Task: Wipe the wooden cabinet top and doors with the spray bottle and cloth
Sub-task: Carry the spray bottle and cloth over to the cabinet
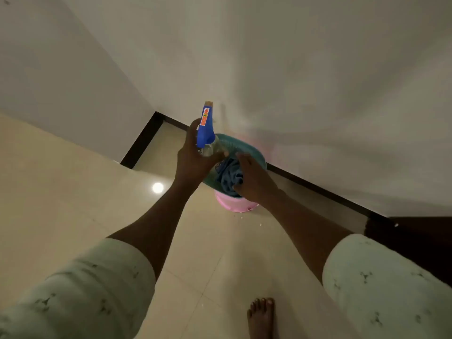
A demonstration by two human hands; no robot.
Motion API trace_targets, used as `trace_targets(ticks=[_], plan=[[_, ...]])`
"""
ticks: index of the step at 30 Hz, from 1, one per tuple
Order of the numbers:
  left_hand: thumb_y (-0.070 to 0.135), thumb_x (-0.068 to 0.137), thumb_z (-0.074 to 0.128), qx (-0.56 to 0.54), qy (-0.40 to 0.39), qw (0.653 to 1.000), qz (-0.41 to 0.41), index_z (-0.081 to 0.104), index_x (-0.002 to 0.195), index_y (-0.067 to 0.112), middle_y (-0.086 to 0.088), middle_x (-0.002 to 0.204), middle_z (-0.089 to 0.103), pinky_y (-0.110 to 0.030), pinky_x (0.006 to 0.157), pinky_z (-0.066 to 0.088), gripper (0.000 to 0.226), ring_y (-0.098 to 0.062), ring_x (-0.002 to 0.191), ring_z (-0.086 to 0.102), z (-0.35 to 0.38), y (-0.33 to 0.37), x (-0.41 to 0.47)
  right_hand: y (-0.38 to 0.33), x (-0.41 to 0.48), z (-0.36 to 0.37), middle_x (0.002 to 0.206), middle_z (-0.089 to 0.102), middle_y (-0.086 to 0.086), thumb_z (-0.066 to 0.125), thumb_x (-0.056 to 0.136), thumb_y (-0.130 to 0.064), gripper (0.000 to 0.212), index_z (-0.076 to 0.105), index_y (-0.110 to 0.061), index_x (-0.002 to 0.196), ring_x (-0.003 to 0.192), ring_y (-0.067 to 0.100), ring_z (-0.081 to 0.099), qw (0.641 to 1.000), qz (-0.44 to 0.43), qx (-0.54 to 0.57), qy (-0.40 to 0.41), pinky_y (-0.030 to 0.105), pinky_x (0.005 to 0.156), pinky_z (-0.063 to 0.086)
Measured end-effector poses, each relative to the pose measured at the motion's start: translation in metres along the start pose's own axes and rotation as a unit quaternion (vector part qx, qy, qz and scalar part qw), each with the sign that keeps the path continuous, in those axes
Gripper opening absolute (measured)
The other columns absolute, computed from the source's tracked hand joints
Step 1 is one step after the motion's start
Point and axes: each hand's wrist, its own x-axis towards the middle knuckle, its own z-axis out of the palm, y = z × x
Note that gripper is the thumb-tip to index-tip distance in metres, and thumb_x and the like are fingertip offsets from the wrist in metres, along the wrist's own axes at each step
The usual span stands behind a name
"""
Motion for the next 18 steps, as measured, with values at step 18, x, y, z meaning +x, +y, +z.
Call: trace_targets(ticks=[18], plan=[[0.027, 0.067, 0.065, -0.022, -0.017, 0.998, -0.055, 0.054, 0.106, 0.002, -0.018, 0.093, 0.063, -0.045, 0.081, 0.056, 0.047, -0.029, 0.085, 0.064, 0.018, -0.025, 0.028, 0.012, 0.034, 0.026, 0.081, 0.064, 0.001, 0.055, 0.089, -0.033, 0.023, 0.065, -0.013, 0.09, 0.079, 0.017, 0.062, 0.993, 0.001, -0.111, 0.035, 0.026, 0.069, 0.049]])
